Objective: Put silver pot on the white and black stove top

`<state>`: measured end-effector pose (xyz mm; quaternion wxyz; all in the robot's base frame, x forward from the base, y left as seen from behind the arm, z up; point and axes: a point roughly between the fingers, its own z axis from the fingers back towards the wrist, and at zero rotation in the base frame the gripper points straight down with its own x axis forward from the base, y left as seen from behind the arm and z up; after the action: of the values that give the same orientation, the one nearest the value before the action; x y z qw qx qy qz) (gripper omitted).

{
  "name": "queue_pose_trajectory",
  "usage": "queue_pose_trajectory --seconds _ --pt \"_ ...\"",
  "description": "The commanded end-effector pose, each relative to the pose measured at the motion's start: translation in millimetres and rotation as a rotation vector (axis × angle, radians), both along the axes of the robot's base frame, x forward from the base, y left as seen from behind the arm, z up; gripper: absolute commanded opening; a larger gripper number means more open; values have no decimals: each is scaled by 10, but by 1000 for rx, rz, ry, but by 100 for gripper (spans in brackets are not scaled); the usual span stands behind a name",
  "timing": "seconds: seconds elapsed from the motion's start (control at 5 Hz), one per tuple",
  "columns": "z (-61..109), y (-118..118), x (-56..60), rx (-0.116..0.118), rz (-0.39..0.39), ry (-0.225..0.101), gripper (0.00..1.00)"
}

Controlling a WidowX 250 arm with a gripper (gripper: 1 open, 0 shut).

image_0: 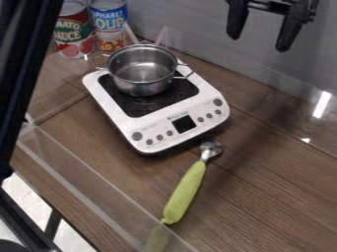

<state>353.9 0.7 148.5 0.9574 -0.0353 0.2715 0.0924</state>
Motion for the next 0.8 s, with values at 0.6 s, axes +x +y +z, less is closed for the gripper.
queue_pose_trajectory --seconds 0.6 --pt "596 627 2 -19 79 15 100"
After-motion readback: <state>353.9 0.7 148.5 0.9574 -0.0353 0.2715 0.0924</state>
